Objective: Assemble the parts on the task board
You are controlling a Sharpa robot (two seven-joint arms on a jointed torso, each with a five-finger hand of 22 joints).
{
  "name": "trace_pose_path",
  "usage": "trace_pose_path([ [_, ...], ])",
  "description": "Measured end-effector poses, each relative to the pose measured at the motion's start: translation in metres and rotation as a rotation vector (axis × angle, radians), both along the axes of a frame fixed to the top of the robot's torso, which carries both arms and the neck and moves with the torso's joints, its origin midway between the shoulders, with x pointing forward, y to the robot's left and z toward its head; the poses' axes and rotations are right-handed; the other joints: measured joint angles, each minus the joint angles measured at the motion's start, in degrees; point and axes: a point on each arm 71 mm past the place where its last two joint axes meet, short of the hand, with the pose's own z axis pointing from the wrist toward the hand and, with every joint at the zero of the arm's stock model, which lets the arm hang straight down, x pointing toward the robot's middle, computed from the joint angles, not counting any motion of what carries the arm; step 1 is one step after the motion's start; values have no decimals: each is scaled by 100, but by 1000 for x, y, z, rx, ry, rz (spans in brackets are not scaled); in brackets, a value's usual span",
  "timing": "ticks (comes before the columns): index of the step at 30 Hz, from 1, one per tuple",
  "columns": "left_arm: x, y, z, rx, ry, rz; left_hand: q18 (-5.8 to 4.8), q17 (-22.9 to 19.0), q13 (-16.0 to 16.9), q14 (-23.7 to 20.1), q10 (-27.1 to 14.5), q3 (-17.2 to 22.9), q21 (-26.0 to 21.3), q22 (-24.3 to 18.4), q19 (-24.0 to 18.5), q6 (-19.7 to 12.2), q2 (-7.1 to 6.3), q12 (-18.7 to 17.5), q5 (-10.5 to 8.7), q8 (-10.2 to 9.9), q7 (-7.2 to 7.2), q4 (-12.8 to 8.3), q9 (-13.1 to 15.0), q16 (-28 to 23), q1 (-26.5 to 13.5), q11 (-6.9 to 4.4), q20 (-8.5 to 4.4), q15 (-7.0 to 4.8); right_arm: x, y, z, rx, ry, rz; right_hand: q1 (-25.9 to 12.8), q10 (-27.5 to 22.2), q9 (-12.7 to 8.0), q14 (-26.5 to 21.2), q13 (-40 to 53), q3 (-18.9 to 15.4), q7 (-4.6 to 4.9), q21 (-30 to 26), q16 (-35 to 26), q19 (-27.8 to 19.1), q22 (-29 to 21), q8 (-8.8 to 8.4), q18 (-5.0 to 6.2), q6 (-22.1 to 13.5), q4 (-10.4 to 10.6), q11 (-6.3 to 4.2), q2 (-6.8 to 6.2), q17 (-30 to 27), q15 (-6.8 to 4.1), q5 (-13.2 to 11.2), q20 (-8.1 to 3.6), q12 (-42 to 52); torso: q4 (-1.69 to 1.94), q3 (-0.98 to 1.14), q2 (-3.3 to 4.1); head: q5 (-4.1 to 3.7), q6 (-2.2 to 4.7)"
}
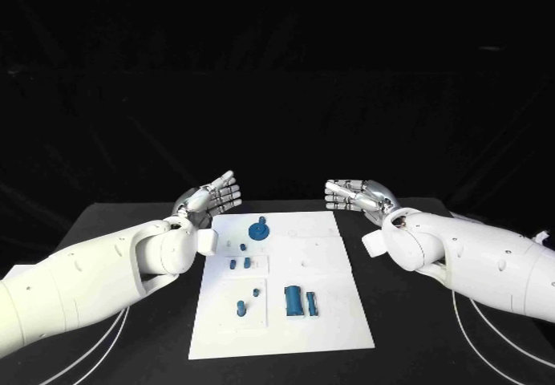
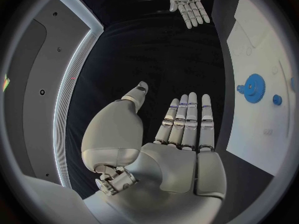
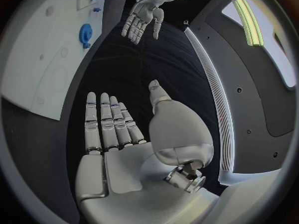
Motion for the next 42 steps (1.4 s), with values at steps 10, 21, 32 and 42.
trace_pose_path([
  [10, -41, -24, -10, 63, -10, 40, -175, -403, -54, -1348, -1481, -525, -133, -970, -1185, -1355, 440, -443, -75, -176, -440, -48, -55, -466, -1826, -264, -339, -89, -42, 38, -3, 120, 3, -69, -1903, -1409, -241, -1430, -435, -32, -356, -390, -109, -1194, -432, -40, -178, -1243, 0, -432, -51, -302, -150, -428, -285, -56, 67, 87, -336, 79, 231],
  [21, -58, -27, -9, 153, -72, 129, -622, -657, -63, -2246, -2464, -872, -164, -1617, -1976, -2259, 534, -540, -75, -210, -598, -61, -67, -777, -3042, -313, -704, -102, -64, 46, -3, 165, 3, -223, -3198, -2368, -282, -2400, -524, -32, -679, -754, -132, -1999, -607, -40, -598, -2086, 0, -518, -60, -752, -180, -487, -724, -57, 76, 103, -389, 82, 246],
  [32, -58, -25, -7, 181, -100, 158, -715, -698, -64, -2871, -3146, -1332, -164, -2063, -2530, -2883, 550, -561, -75, -210, -622, -63, -67, -1240, -3878, -323, -771, -106, -64, 41, -2, 163, -4, -281, -4091, -3034, -288, -3072, -538, -32, -739, -1079, -132, -2566, -635, -61, -714, -2674, 0, -530, -62, -870, -181, -510, -819, -56, 77, 104, -394, 82, 247],
  [42, -58, -24, -6, 187, -107, 164, -715, -706, -63, -3215, -3533, -1456, -164, -2427, -2811, -3219, 567, -561, -75, -210, -633, -62, -67, -1309, -4341, -324, -789, -106, -64, 40, -2, 162, -6, -294, -4589, -3384, -288, -3448, -540, -32, -747, -1106, -132, -2854, -637, -61, -714, -2993, 0, -532, -64, -886, -188, -509, -835, -56, 77, 104, -395, 82, 247],
])
